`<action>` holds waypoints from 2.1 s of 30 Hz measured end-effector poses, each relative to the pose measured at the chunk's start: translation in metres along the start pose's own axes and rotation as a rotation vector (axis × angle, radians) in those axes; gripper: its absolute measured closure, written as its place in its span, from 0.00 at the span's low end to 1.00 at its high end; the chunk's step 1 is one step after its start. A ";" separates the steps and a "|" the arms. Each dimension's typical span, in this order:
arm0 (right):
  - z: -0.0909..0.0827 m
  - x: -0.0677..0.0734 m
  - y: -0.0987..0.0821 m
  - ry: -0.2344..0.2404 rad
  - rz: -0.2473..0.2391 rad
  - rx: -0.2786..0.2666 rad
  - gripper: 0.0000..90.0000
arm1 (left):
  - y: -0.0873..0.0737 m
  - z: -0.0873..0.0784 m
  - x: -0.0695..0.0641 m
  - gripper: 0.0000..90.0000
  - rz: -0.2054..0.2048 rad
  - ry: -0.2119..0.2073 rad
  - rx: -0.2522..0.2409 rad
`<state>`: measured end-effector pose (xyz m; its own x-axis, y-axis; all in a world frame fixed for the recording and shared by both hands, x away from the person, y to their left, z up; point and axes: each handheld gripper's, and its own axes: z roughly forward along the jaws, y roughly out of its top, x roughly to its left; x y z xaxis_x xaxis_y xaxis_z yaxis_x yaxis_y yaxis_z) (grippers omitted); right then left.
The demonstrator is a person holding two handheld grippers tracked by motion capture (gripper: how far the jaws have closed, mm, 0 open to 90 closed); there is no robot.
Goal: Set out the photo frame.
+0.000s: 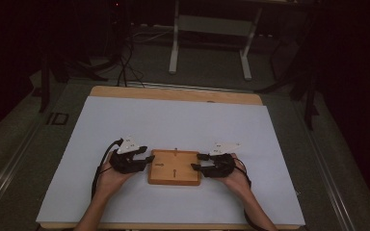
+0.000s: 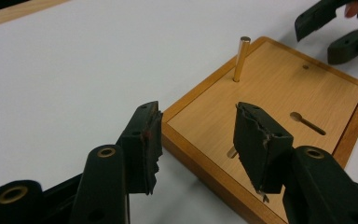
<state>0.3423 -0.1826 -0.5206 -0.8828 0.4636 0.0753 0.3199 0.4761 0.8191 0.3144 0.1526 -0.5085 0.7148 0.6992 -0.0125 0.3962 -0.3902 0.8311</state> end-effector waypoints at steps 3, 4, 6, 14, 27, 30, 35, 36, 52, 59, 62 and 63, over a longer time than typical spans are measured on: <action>-0.002 -0.002 -0.003 -0.010 0.023 -0.012 0.56 | 0.003 0.005 -0.004 0.58 0.015 -0.019 0.007; -0.002 -0.002 -0.004 -0.013 0.022 -0.010 0.56 | 0.004 0.006 -0.005 0.58 0.018 -0.024 0.000; -0.002 -0.001 -0.005 -0.013 0.028 -0.012 0.56 | 0.006 0.009 -0.006 0.59 0.021 -0.036 -0.004; -0.004 0.001 -0.009 -0.019 0.031 -0.009 0.56 | 0.016 0.022 -0.007 0.62 0.024 -0.061 -0.016; -0.007 0.009 -0.014 -0.017 0.029 -0.007 0.56 | 0.031 0.056 -0.021 0.70 0.082 -0.086 0.022; -0.007 0.010 -0.015 -0.014 0.026 -0.006 0.56 | 0.033 0.063 -0.022 0.73 0.082 -0.092 0.025; -0.008 0.010 -0.015 -0.018 0.026 -0.006 0.55 | 0.036 0.071 -0.020 0.80 0.069 -0.122 0.020; -0.008 0.010 -0.015 -0.016 0.028 -0.007 0.55 | 0.036 0.072 -0.019 0.82 0.070 -0.126 0.019; -0.009 0.013 -0.015 -0.008 0.011 -0.009 0.55 | 0.033 0.079 -0.010 0.94 0.015 -0.205 0.015; -0.010 0.015 -0.017 -0.012 -0.007 0.012 0.55 | 0.035 0.080 -0.008 0.94 0.005 -0.219 0.033; -0.010 0.016 -0.016 -0.005 -0.015 0.013 0.55 | 0.036 0.080 -0.006 0.94 -0.001 -0.234 0.042; -0.010 0.016 -0.017 -0.005 -0.018 0.013 0.55 | 0.037 0.080 -0.006 0.94 -0.004 -0.239 0.047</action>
<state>0.3190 -0.1906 -0.5271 -0.8869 0.4584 0.0574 0.3080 0.4941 0.8130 0.3712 0.0863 -0.5228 0.8271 0.5414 -0.1511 0.4214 -0.4193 0.8041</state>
